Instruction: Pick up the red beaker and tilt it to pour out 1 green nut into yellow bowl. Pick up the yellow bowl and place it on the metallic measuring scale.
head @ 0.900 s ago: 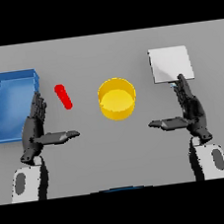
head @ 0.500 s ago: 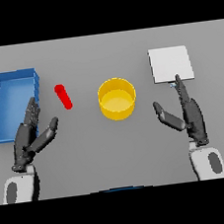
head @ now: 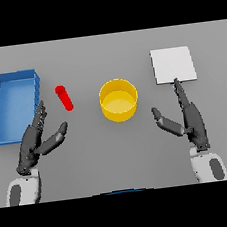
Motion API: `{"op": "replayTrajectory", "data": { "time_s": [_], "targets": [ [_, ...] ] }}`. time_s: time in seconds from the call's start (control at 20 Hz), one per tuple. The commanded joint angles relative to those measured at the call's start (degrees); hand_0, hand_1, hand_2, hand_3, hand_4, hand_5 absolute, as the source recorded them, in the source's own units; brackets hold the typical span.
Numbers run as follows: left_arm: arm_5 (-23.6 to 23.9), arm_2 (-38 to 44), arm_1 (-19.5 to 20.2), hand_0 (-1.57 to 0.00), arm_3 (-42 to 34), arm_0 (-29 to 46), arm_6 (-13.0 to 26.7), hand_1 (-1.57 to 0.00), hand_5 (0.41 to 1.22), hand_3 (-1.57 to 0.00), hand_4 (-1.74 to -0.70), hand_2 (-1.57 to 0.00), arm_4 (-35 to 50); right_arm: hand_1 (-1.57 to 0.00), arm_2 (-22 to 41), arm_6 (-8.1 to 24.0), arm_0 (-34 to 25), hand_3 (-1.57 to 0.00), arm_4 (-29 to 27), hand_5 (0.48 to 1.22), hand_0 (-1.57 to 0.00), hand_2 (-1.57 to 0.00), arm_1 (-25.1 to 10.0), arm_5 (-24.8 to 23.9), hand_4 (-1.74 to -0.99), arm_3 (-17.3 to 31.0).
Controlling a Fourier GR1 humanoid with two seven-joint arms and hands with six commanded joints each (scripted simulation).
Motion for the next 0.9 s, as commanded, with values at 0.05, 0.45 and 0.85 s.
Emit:
{"op": "replayTrajectory", "data": {
  "time_s": [0.05, 0.45, 0.85],
  "targets": [
    [0.4, 0.1, -0.9, 0.00, 3.9, -2.9, -1.6, 0.00, 0.615, 0.00, -1.21, 0.00, -0.6, 0.00, 0.2, -0.9, 0.9, 0.00, 0.8, 0.623, 0.00, 0.00, -0.6, 0.0, -1.236, -0.2],
    [2.7, 2.8, -1.1, 0.00, 19.3, -15.3, -4.1, 0.00, 0.668, 0.00, -1.26, 0.00, -2.7, 0.00, -0.2, -0.5, -0.1, 0.00, 0.0, 0.634, 0.00, 0.00, -0.8, 0.5, -1.278, -0.4],
    [3.1, 4.3, -1.5, 0.00, 29.4, -23.2, -6.8, 0.00, 0.691, 0.00, -1.30, 0.00, -3.3, 0.00, -0.3, -1.5, 0.0, 0.00, -0.3, 0.644, 0.00, 0.00, -0.7, 0.5, -1.272, 0.1]
  ]
}}
